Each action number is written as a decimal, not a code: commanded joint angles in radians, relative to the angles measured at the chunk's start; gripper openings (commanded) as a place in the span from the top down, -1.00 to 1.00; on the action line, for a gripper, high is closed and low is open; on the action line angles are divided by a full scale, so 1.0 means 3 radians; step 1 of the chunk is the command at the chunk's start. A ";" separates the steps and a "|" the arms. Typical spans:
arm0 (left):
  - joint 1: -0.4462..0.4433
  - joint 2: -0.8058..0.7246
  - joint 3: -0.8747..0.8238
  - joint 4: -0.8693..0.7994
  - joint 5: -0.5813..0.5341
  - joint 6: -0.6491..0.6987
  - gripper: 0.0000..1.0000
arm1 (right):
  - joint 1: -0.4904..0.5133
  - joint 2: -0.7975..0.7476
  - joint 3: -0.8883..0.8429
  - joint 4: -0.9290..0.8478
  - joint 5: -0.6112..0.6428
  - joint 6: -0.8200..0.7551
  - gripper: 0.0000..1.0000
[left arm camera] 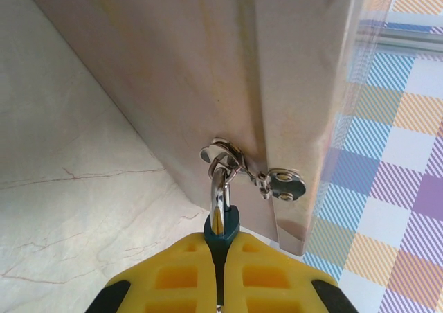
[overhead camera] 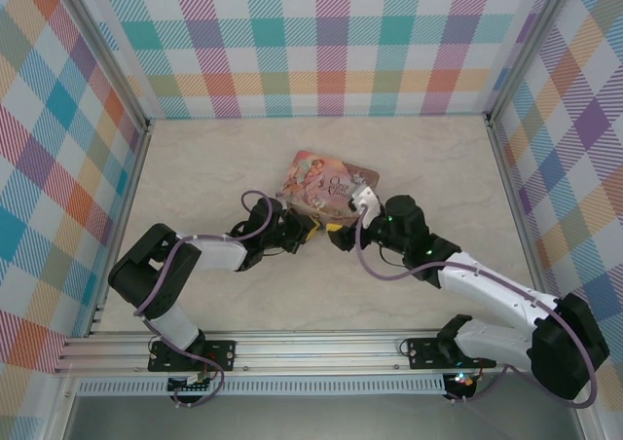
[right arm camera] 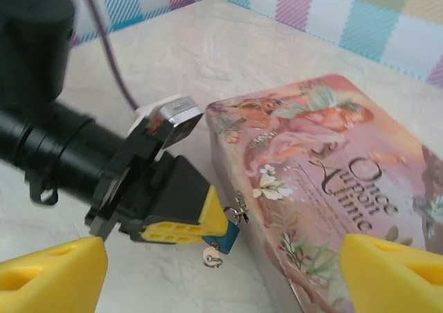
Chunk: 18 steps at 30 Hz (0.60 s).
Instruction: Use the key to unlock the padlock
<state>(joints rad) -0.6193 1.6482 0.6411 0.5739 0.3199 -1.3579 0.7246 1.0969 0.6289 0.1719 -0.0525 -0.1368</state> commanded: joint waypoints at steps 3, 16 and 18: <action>-0.0022 -0.0172 0.0100 0.0019 0.0000 -0.0101 1.00 | 0.0509 0.0181 -0.0002 -0.0137 0.0798 -0.1517 -0.57; -0.0022 -0.0202 0.0100 0.0038 0.0005 -0.0144 1.00 | 0.0760 0.0923 -0.0134 0.0647 0.1627 -0.2271 -0.17; -0.0022 -0.0202 0.0099 0.0045 0.0012 -0.0152 1.00 | 0.0765 0.0987 -0.0135 0.0739 0.1642 -0.2257 -0.11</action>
<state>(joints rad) -0.6193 1.6299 0.6411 0.5514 0.3199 -1.3926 0.9443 1.3769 0.5869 0.2951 0.4026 -0.7773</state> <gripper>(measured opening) 0.062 0.565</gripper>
